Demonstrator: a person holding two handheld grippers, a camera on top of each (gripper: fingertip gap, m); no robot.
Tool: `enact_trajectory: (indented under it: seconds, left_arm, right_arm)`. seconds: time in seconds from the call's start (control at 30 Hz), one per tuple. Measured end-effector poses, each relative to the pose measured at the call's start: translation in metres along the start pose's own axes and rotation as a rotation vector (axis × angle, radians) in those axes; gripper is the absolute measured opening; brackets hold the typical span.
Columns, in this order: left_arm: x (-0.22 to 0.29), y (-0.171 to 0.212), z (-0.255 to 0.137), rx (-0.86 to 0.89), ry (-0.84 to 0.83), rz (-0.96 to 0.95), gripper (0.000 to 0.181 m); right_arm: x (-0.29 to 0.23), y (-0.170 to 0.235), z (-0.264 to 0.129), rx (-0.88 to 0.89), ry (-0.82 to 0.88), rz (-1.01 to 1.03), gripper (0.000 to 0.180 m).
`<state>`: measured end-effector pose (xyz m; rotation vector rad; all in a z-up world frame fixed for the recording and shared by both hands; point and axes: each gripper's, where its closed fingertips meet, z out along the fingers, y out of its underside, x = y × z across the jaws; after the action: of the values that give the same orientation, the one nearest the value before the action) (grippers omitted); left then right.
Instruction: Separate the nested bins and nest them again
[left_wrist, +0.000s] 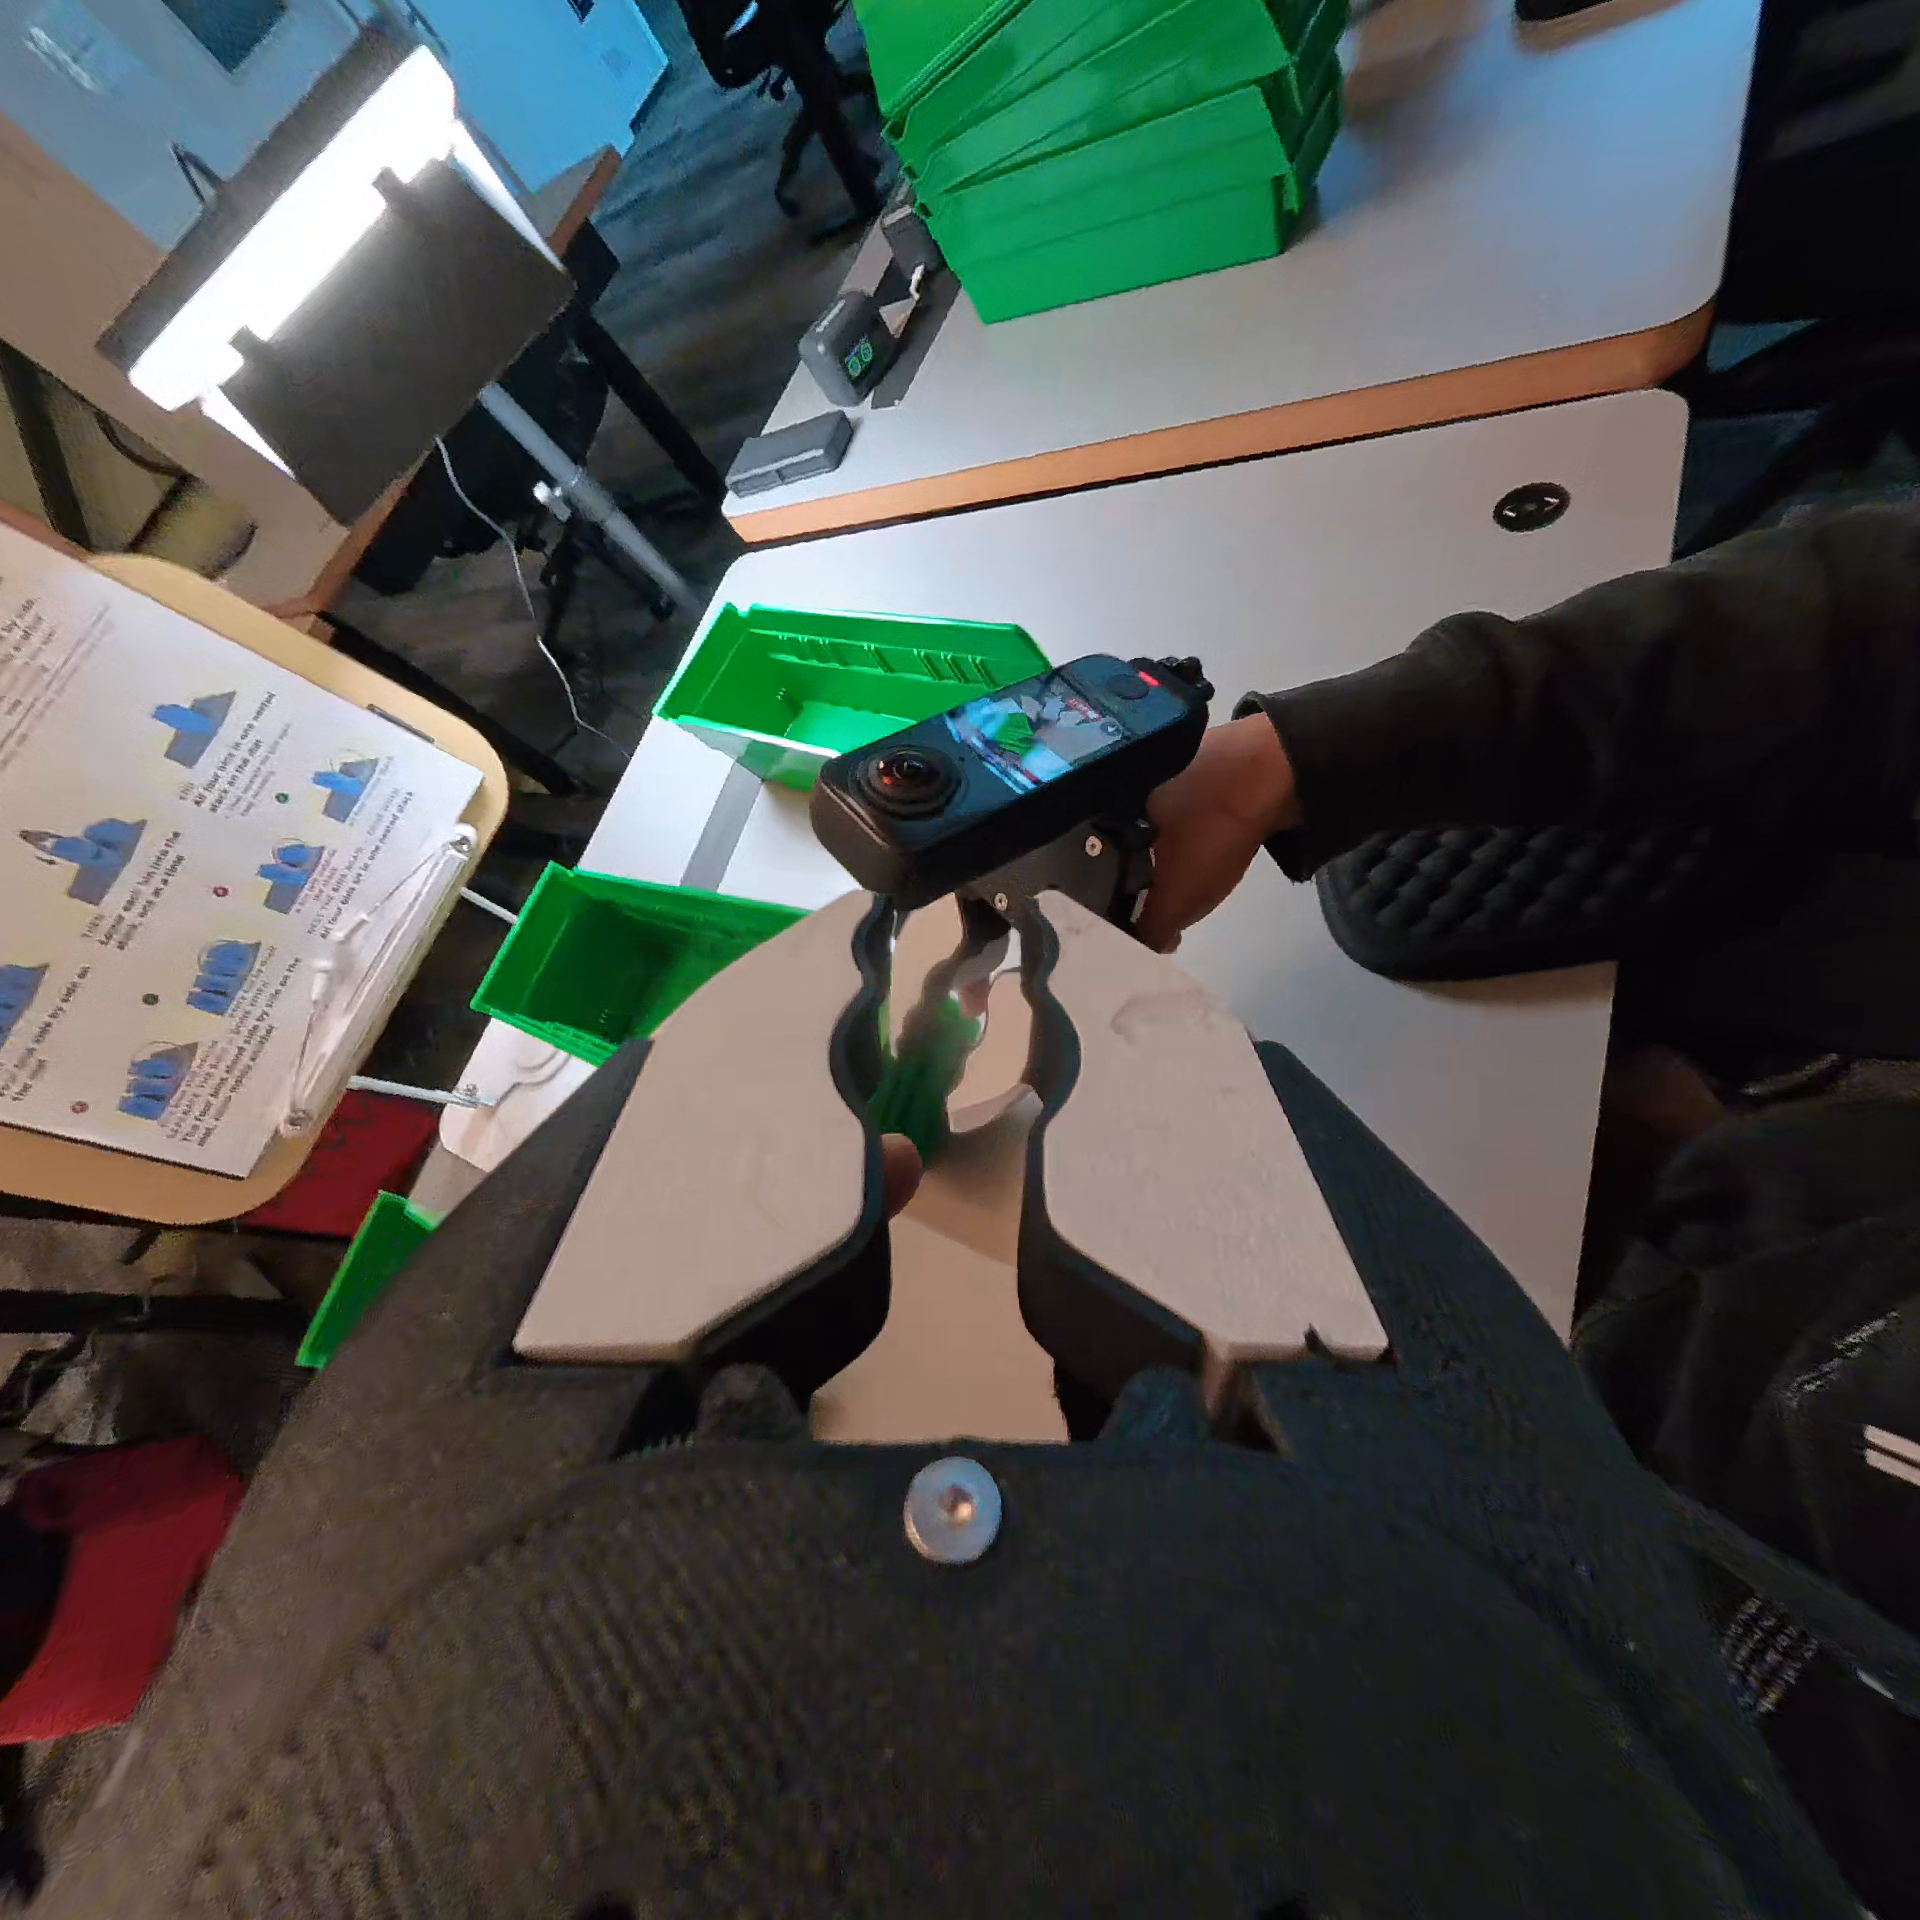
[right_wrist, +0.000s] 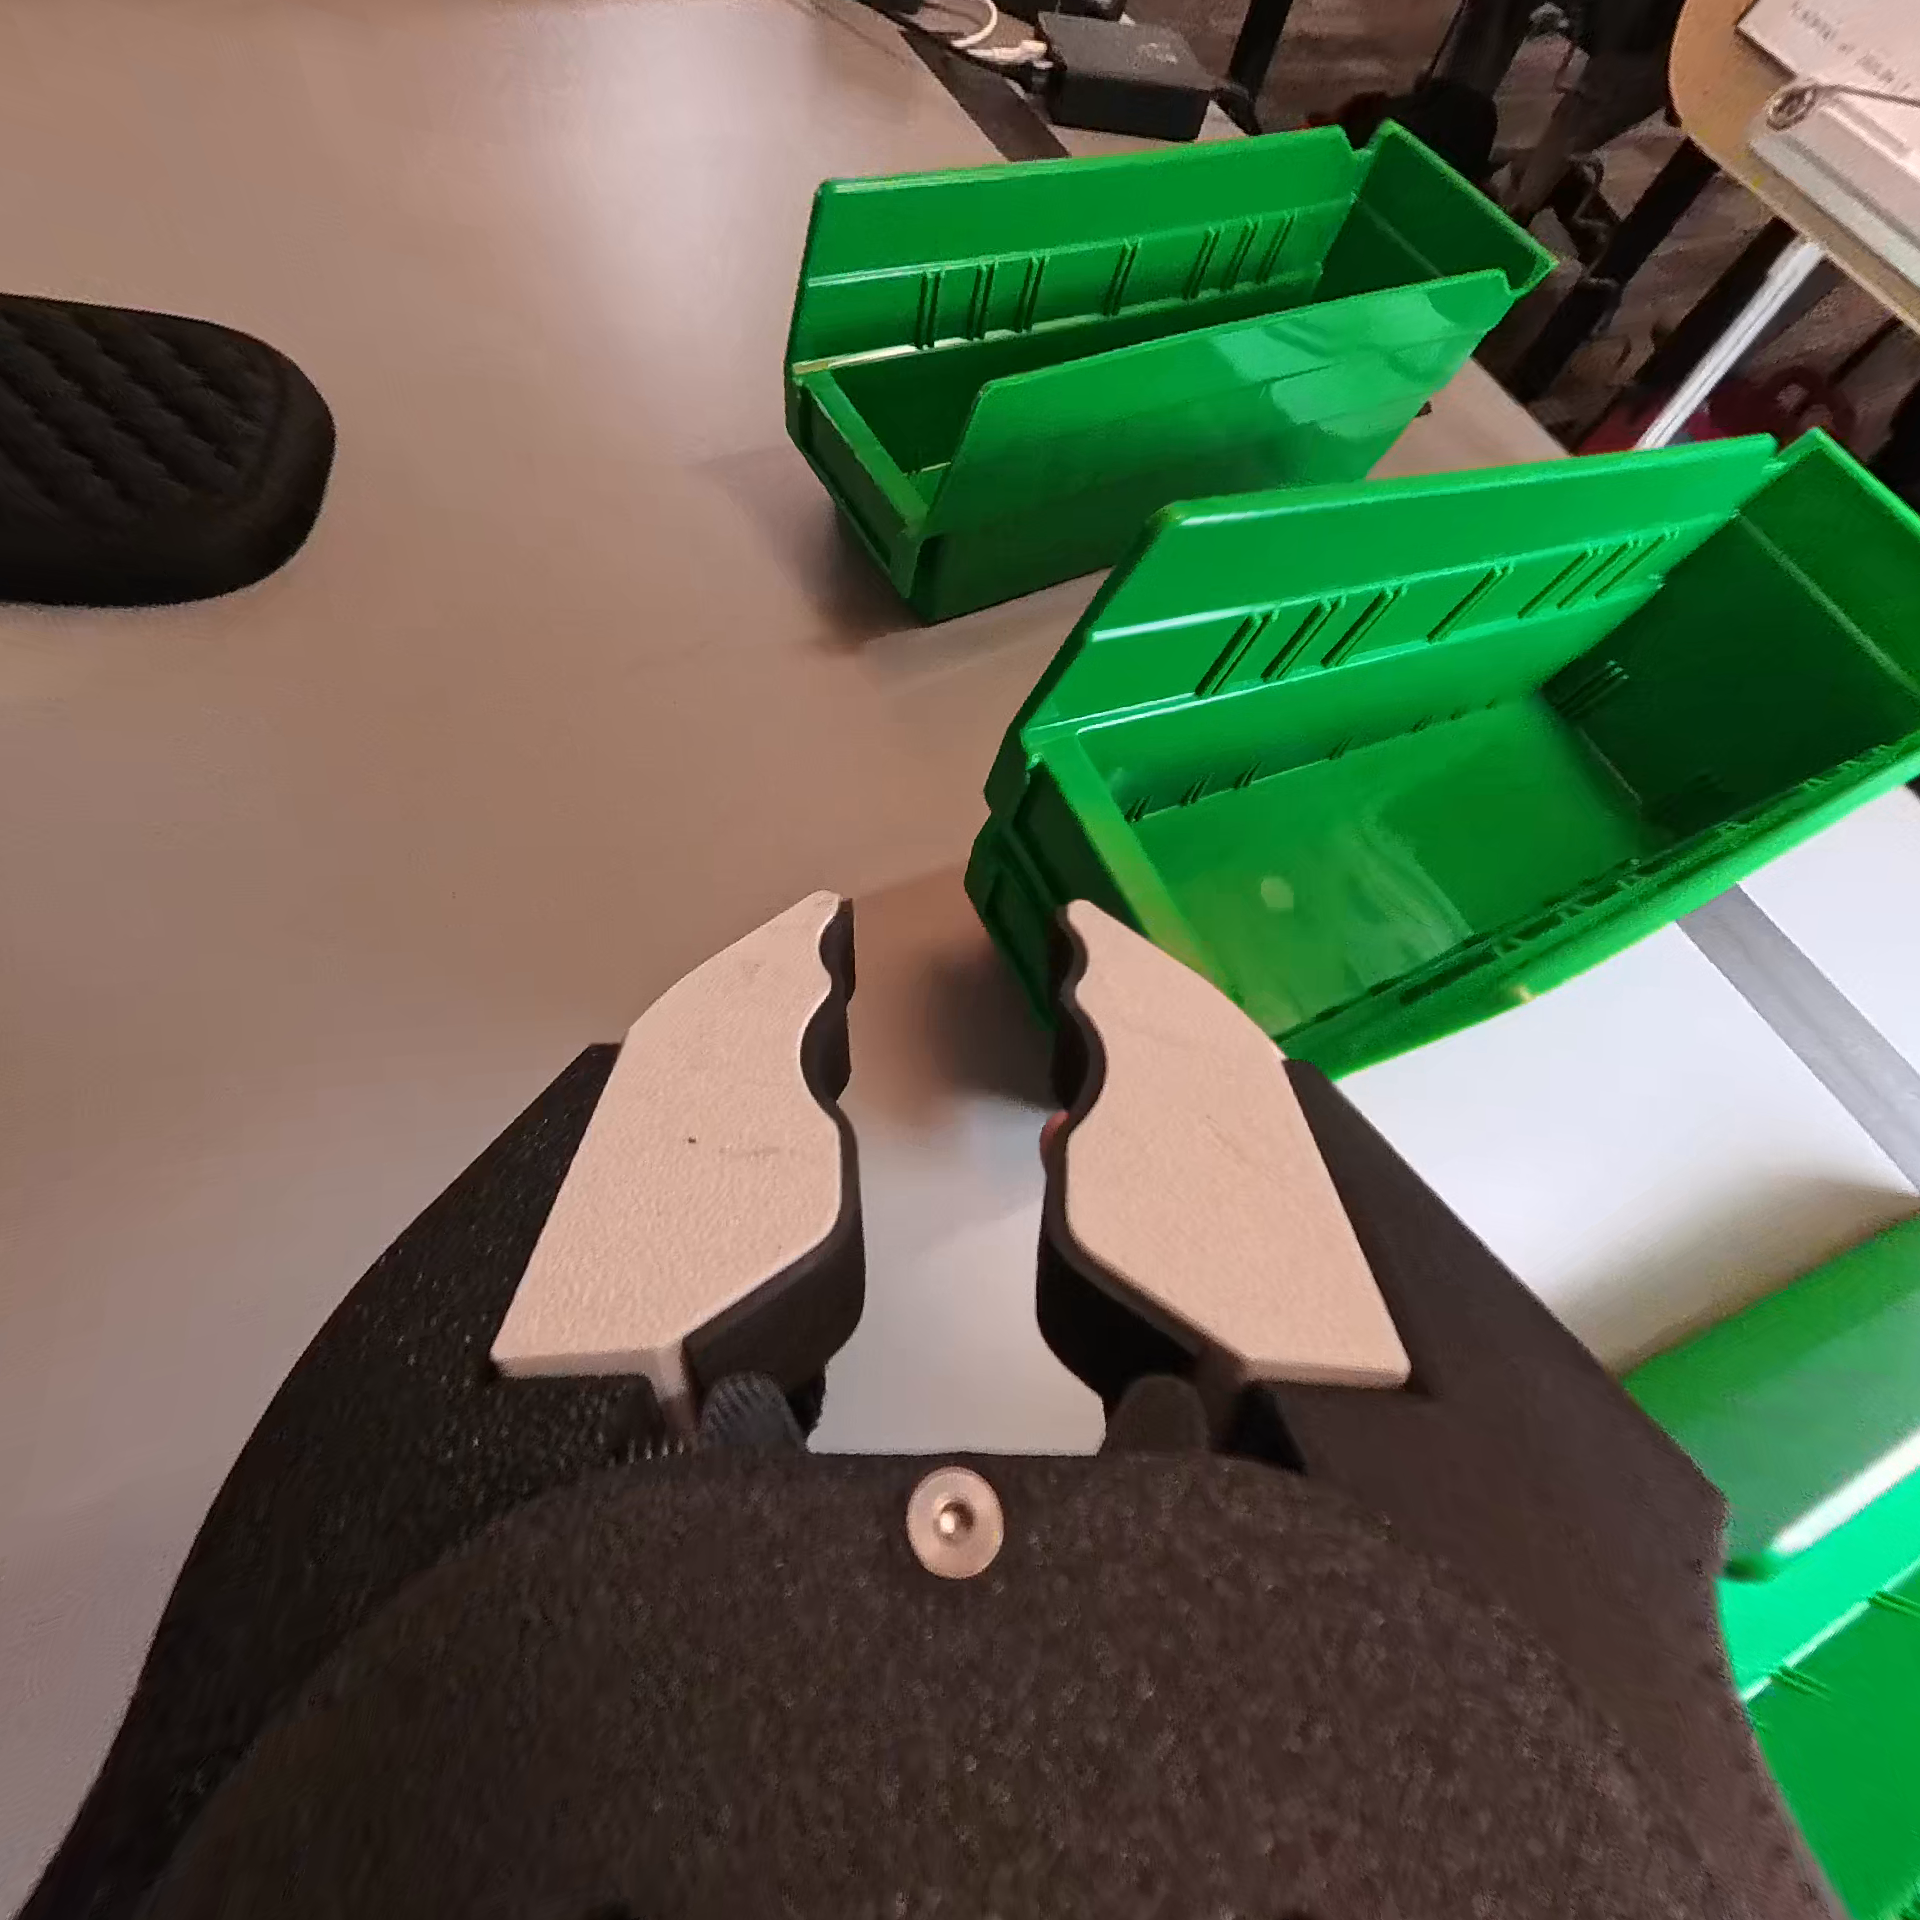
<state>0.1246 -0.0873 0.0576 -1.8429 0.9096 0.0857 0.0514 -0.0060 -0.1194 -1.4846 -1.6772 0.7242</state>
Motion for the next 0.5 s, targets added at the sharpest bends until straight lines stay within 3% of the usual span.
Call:
enact_trajectory:
  seconds: [0.2,0.3,0.5]
  left_arm:
    - [-0.046,0.068,0.024,0.034,-0.003,-0.255,0.025]
    - [-0.077,0.113,0.035,0.082,-0.084,-0.386,0.027]
    - [-0.083,0.191,0.069,0.097,-0.145,-0.497,0.035]
  right_arm:
    - [0.021,-0.005,0.010,-0.107,0.095,-0.181,0.039]
    - [0.021,-0.004,0.017,-0.191,0.075,-0.326,0.041]
    - [0.029,0.005,0.035,-0.465,0.032,-0.525,0.050]
